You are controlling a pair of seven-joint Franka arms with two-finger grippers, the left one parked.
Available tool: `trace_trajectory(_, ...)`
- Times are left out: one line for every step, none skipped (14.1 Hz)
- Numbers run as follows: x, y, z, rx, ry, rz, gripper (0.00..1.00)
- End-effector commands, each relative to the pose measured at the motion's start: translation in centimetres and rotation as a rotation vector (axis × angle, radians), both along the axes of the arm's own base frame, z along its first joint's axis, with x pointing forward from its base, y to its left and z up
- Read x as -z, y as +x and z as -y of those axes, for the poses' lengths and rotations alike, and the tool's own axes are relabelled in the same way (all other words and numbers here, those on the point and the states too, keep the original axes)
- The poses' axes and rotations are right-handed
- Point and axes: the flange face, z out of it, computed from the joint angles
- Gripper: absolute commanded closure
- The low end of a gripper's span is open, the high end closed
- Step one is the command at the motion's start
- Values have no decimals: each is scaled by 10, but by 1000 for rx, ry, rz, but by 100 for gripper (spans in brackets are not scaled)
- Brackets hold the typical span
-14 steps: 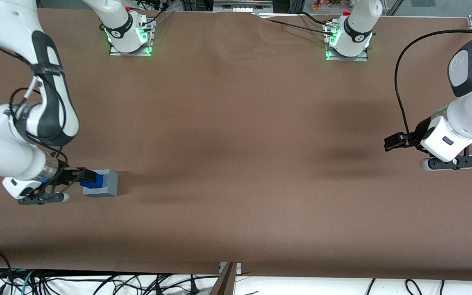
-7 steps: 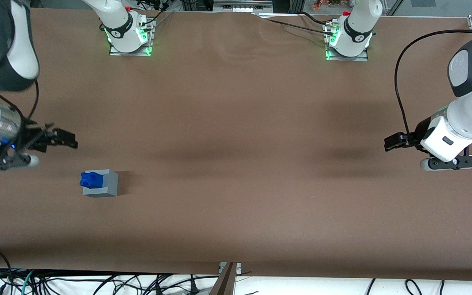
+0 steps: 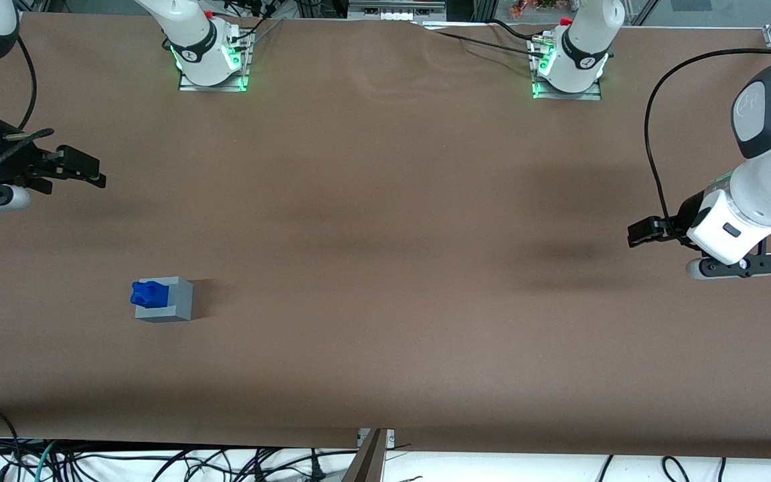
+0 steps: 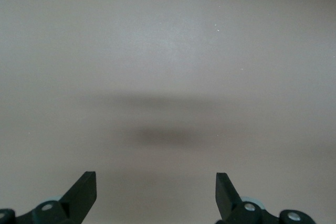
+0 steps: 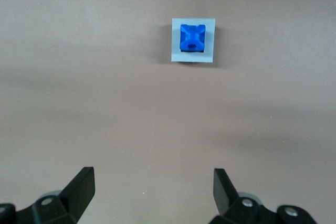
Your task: Insert blue part into gray base with right arm
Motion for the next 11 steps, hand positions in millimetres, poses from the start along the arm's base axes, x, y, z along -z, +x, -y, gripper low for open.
trace_trajectory(-4, -10, 1, 4, -43, 11, 0)
trace_trajectory(-4, -11, 2, 3, -48, 11, 0)
trace_trajectory(-5, -11, 1, 0, -51, 9, 0)
trace_trajectory(-7, -10, 2, -5, -50, 12, 0)
trace_trajectory(-7, -11, 2, 1, -49, 10, 0)
trace_trajectory(-8, -10, 2, 1, -49, 11, 0)
trace_trajectory(-11, -7, 3, 2, -50, 19, 0)
trace_trajectory(-11, -7, 3, 2, -50, 21, 0)
trace_trajectory(-13, -7, 2, 0, -49, 24, 0)
trace_trajectory(-13, -8, 1, -1, -49, 22, 0)
trace_trajectory(-13, -8, 2, 0, -49, 22, 0)
